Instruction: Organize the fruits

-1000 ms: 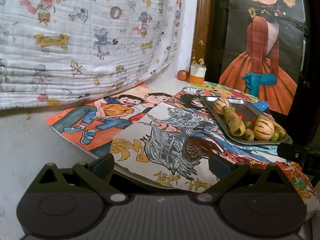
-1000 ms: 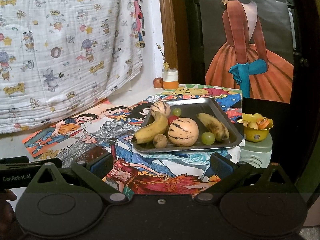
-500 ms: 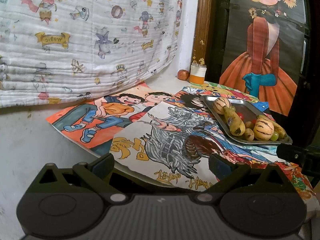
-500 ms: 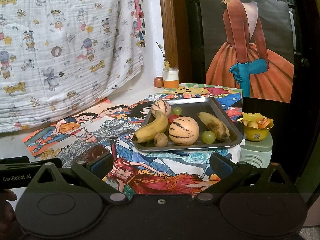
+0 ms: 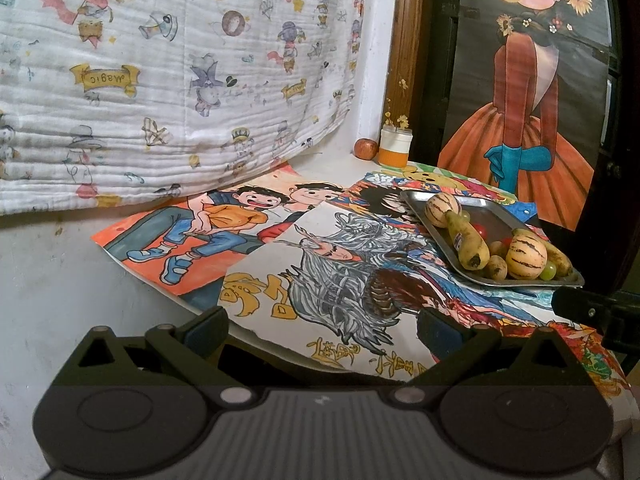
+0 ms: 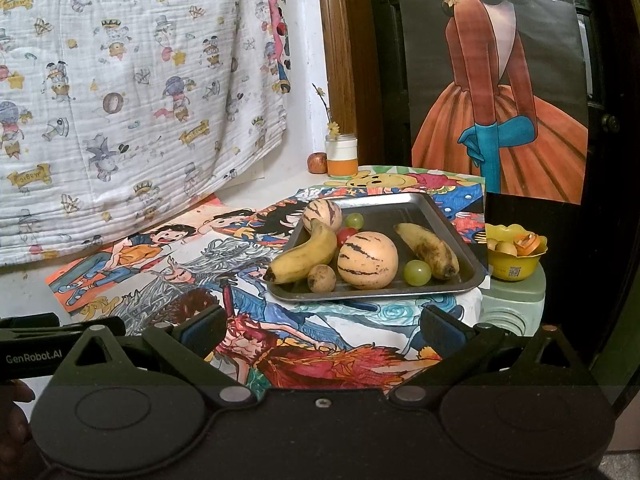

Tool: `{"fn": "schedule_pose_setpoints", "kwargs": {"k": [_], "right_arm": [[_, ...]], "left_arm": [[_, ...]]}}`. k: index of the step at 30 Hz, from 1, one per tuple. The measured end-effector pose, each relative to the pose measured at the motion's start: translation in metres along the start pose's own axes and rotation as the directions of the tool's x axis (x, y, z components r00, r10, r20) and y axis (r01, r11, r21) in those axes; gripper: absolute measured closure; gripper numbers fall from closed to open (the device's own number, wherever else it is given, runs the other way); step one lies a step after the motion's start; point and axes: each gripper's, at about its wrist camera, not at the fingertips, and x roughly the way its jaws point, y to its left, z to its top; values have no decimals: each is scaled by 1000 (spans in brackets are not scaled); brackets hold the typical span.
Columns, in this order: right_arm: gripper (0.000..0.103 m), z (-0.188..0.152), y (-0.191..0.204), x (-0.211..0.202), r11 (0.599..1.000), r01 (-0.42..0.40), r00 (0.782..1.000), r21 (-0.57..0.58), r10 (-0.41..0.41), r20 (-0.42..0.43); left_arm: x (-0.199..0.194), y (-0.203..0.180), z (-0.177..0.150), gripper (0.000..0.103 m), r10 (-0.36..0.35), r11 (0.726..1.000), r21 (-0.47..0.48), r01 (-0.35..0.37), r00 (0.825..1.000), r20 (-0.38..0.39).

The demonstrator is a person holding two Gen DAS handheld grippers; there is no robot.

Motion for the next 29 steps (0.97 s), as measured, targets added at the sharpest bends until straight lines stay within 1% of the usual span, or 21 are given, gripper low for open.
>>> {"fn": "schedule_pose_setpoints", "kwargs": {"k": [10,15,19,22,29], "right_arm": [[1,0,0,0,1000,0,1000,0,0,-1],[1,0,1,1,1000,0,1000,0,0,-1],[1,0,1,1,1000,0,1000,0,0,-1],[1,0,1,1,1000,0,1000,0,0,-2],[1,0,2,1,1000,1,1000,1,-1,-2]], "left_arm": [[0,0,1,0,-1,1000,-2,1,1000,-1],[-1,0,-2,0,-20,1000,-23,20,1000,-12],[-3,0,-1,0,-23,999,-23,23,1000,6],[-3,-1,-1,0,-15,1000,-14,15,1000,6],[-2,1,0,0,-28,999,-16,28,1000,6]]}}
